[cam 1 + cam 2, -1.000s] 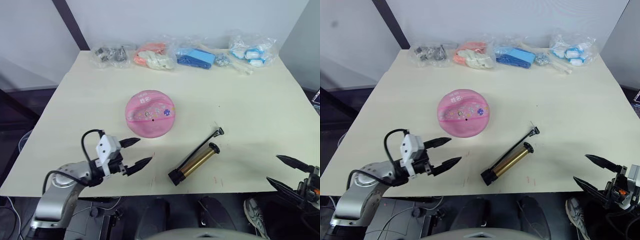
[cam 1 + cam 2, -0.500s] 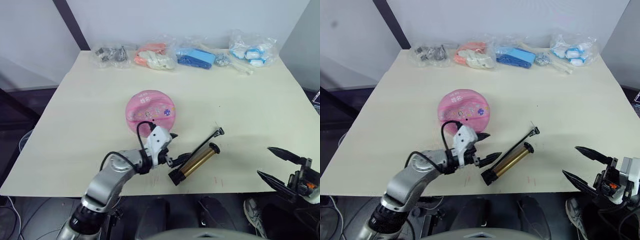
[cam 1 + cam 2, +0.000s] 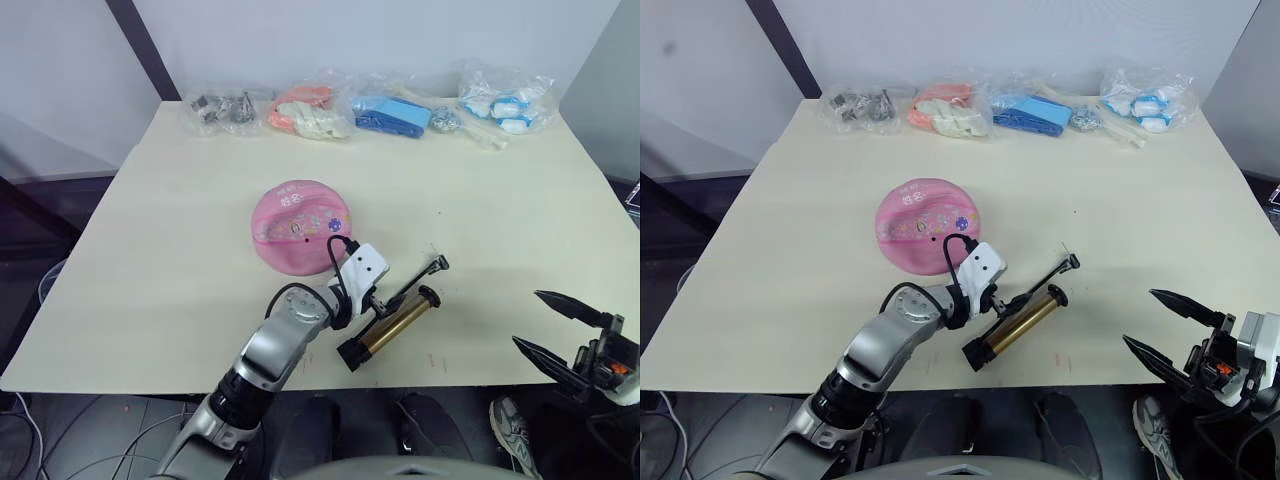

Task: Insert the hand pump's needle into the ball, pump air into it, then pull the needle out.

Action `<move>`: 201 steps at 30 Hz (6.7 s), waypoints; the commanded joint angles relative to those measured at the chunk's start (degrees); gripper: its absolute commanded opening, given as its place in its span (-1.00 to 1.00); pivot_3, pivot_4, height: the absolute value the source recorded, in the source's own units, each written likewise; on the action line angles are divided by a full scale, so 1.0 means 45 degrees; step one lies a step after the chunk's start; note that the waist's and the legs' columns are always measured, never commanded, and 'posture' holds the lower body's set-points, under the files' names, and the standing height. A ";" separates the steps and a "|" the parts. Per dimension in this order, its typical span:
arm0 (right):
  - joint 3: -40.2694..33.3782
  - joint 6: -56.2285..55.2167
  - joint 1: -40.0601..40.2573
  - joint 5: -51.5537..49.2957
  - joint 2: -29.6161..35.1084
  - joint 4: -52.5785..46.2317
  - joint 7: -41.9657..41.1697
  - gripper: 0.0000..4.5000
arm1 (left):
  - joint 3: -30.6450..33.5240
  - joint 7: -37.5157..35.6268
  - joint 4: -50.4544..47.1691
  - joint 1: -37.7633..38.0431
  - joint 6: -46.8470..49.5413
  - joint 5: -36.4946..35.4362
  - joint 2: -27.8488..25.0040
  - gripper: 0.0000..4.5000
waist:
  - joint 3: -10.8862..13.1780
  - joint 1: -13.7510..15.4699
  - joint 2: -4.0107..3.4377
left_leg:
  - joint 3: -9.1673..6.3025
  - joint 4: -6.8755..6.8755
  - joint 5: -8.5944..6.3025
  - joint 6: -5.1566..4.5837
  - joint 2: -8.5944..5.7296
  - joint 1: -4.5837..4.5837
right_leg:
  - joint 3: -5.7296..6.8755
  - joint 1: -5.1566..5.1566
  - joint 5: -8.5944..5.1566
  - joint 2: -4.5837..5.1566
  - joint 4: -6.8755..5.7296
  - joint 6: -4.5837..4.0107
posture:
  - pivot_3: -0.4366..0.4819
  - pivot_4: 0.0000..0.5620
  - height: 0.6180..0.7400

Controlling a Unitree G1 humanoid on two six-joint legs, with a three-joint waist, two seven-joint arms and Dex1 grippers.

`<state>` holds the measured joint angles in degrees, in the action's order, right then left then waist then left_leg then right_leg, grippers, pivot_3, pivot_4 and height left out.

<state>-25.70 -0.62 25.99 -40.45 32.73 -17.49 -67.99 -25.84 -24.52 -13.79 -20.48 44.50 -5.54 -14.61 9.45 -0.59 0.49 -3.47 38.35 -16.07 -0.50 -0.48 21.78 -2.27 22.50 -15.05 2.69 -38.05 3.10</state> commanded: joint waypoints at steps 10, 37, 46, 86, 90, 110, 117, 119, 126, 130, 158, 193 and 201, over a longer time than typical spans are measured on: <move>-0.0410 -0.0312 0.0015 0.0925 0.0205 0.0253 0.0813 0.98 | -0.1278 -0.0252 0.3464 -0.1589 -0.0342 0.1387 0.1026 1.00 | -0.0001 -0.0020 -0.0001 | 0.0001 0.0001 0.0000 0.0000 -0.0028 0.0000 | -0.0005 0.0001 0.0003 0.0001 0.0001 0.0006 | -0.05 -0.47 1.00; -0.0269 -0.0251 -0.0221 0.1004 0.0121 0.0099 0.1626 1.00 | -0.0841 -0.1990 0.3916 -0.1818 -0.0760 0.1133 0.1698 -0.97 | -0.0029 0.0051 -0.0031 | -0.0011 0.0006 0.0000 -0.0001 -0.0050 0.0002 | -0.0004 -0.0008 0.0006 0.0017 0.0004 0.0017 | -0.05 -0.47 1.00; -0.0014 0.2137 0.0029 -0.0473 -0.0646 -0.1688 0.4173 1.00 | 0.0389 -0.3450 0.2536 -0.1175 -0.3276 -0.0338 0.1637 -0.97 | -0.0027 0.0044 -0.0035 | -0.0012 0.0005 0.0001 0.0000 0.0002 0.0006 | -0.0009 -0.0003 0.0006 0.0016 0.0003 0.0015 | -0.05 -0.47 1.00; 0.0905 1.0309 -0.5233 -0.9167 0.0772 -0.2473 1.3761 1.00 | 0.0578 -0.4737 0.2672 -0.0591 -0.5400 -0.0723 0.1221 -0.97 | -0.0026 -0.0018 -0.0032 | -0.0013 0.0011 0.0004 -0.0010 -0.0044 0.0028 | 0.0003 0.0003 0.0009 0.0007 0.0006 0.0021 | -0.05 -0.47 1.00; 0.0906 1.0245 -0.5201 -0.9171 0.0656 -0.2519 1.3894 0.61 | 0.0592 -0.4779 0.2774 -0.0661 -0.5432 -0.0705 0.1205 -1.00 | -0.0026 -0.0018 -0.0032 | -0.0014 0.0011 0.0004 -0.0011 -0.0044 0.0027 | 0.0003 0.0003 0.0009 0.0006 0.0005 0.0021 | -0.05 -0.47 1.00; 0.1107 1.0298 -0.5225 -0.8840 0.0420 -0.2459 1.3921 0.19 | 0.0466 -0.4914 0.2541 -0.0527 -0.5369 -0.0701 0.1135 -1.00 | -0.0025 -0.0018 -0.0032 | -0.0014 0.0010 0.0004 -0.0011 -0.0044 0.0028 | 0.0003 0.0004 0.0009 0.0006 0.0007 0.0021 | -0.05 -0.47 1.00; 0.1139 1.0281 -0.5317 -0.8675 0.0351 -0.2340 1.3911 0.19 | 0.0464 -0.4911 0.2525 -0.0511 -0.5357 -0.0705 0.1134 -1.00 | -0.0025 -0.0020 -0.0032 | -0.0014 0.0010 0.0004 -0.0011 -0.0044 0.0028 | 0.0003 0.0004 0.0009 0.0006 0.0007 0.0021 | -0.05 -0.47 1.00; 0.1150 1.0280 -0.5320 -0.8628 0.0367 -0.2353 1.3856 0.19 | 0.0458 -0.4915 0.2499 -0.0494 -0.5348 -0.0706 0.1122 -1.00 | -0.0025 -0.0018 -0.0031 | -0.0015 0.0010 0.0004 -0.0011 -0.0044 0.0028 | 0.0004 0.0004 0.0009 0.0006 0.0007 0.0021 | -0.05 -0.47 1.00; 0.1157 1.0241 -0.5342 -0.8531 0.0311 -0.2366 1.3811 -0.68 | 0.0412 -0.4977 0.2512 -0.0479 -0.5321 -0.0714 0.1108 -1.00 | -0.0025 -0.0019 -0.0032 | -0.0015 0.0009 0.0004 -0.0011 -0.0043 0.0029 | 0.0003 0.0005 0.0009 0.0006 0.0008 0.0021 | -0.05 -0.47 1.00; 0.1146 1.0200 -0.5341 -0.8493 0.0249 -0.2407 1.3761 -0.85 | 0.0397 -0.4996 0.2532 -0.0442 -0.5245 -0.0741 0.1106 -1.00 | -0.0025 -0.0019 -0.0032 | -0.0015 0.0009 0.0004 -0.0011 -0.0044 0.0029 | 0.0004 0.0006 0.0009 0.0006 0.0008 0.0021 | -0.05 -0.47 1.00; 0.1009 0.7159 -0.4399 -0.3776 0.0695 -0.3387 0.9062 -0.85 | 0.1925 -0.6751 -0.1107 0.1524 -0.4466 -0.3103 -0.1561 0.96 | -0.0022 -0.0054 -0.0036 | -0.0008 0.0005 0.0004 -0.0011 0.0003 0.0033 | 0.0000 0.0023 0.0008 -0.0001 0.0010 0.0021 | -0.05 -0.47 1.00; 0.3635 0.1259 -0.5911 0.1073 0.0833 -0.1533 0.1674 -0.85 | 0.9313 -0.5828 -0.0190 0.0899 -0.3715 -0.5698 -0.6786 0.96 | 0.0035 -0.0056 0.0029 | -0.0013 -0.0003 0.0003 -0.0007 0.0028 0.0028 | 0.0016 0.0031 0.0010 0.0002 0.0019 0.0015 | -0.05 -0.47 1.00; 0.3692 0.1152 -0.6086 0.1166 0.0513 -0.1350 0.1684 -0.85 | 0.9263 -0.3738 -0.0251 0.1845 -0.3141 -0.5302 -0.5794 0.96 | 0.0038 -0.0036 0.0032 | -0.0013 -0.0001 0.0003 -0.0007 0.0028 0.0029 | 0.0011 0.0032 0.0012 0.0013 0.0016 0.0015 | -0.05 -0.47 1.00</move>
<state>-8.89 5.84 -0.58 -34.50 35.17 -22.32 -60.20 15.20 -42.78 -12.99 -12.13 30.06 -29.73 -40.77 9.62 -0.75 0.63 -3.53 38.34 -16.06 -0.53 -0.36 21.91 -2.22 22.64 -15.00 2.76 -37.98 3.17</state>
